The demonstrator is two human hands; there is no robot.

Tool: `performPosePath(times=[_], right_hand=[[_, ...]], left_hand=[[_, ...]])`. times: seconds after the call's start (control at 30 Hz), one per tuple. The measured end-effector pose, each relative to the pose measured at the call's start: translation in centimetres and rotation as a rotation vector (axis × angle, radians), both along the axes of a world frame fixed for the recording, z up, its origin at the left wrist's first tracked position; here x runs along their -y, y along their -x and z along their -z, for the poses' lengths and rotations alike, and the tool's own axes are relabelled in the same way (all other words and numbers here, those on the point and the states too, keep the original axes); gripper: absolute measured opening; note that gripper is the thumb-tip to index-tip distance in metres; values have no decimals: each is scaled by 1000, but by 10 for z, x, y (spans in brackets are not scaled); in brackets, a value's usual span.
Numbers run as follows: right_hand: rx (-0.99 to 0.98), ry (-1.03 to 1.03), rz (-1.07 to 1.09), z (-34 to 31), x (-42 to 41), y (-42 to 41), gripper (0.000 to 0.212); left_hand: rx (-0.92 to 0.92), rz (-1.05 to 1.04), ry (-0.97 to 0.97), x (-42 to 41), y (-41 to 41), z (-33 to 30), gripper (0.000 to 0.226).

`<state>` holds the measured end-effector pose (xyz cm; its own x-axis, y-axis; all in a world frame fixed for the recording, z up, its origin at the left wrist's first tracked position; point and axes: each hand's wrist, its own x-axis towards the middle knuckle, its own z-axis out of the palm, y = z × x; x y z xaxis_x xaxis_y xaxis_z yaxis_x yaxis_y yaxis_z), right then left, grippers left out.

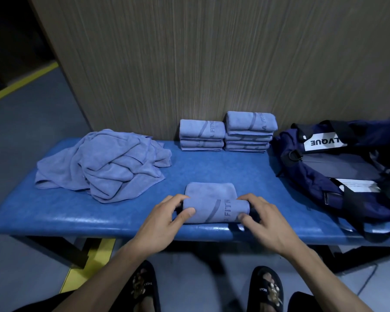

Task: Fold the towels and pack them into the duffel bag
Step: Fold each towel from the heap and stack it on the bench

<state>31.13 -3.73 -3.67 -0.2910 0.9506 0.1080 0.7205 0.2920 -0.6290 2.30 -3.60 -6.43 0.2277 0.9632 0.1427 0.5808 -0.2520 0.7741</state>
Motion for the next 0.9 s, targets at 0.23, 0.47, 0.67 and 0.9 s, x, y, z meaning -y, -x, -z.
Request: performPosePath(times=[0.23,0.47,0.67,0.9], right_hand=[[-38,117,88,-2,-2,5,5],[-63,163,172,-6,-3,11,6],[-102,210,242,-4,-5,16,24],[0,194,371,1,-18,31,36]], left_hand=[[49,-77,125,-6,-7,-4,44],[19,-103,211,-14,-12,-19,49],[-125,-257,180,-15,-25,-19,52],[-268,-424,202,-26,-43,-20,51]])
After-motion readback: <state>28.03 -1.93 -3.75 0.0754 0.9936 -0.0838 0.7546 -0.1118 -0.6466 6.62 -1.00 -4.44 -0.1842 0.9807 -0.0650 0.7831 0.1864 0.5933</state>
